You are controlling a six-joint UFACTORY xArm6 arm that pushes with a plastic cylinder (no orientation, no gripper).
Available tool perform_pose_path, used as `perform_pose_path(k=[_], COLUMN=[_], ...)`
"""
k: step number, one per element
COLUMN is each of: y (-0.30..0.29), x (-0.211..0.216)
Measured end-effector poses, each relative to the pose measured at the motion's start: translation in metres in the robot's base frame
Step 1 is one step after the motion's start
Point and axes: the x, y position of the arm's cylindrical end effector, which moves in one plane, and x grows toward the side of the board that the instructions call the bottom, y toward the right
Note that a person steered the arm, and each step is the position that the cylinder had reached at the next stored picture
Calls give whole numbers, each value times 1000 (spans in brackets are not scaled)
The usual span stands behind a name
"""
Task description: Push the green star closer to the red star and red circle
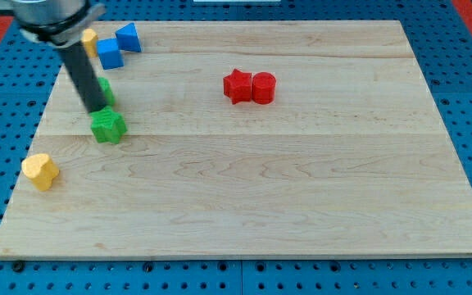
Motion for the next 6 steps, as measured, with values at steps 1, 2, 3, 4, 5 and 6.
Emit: perform_pose_path(k=[1,2,3,4,5,6], y=[11,-39,-42,22,99,134], x=[6,13,45,51,26,15])
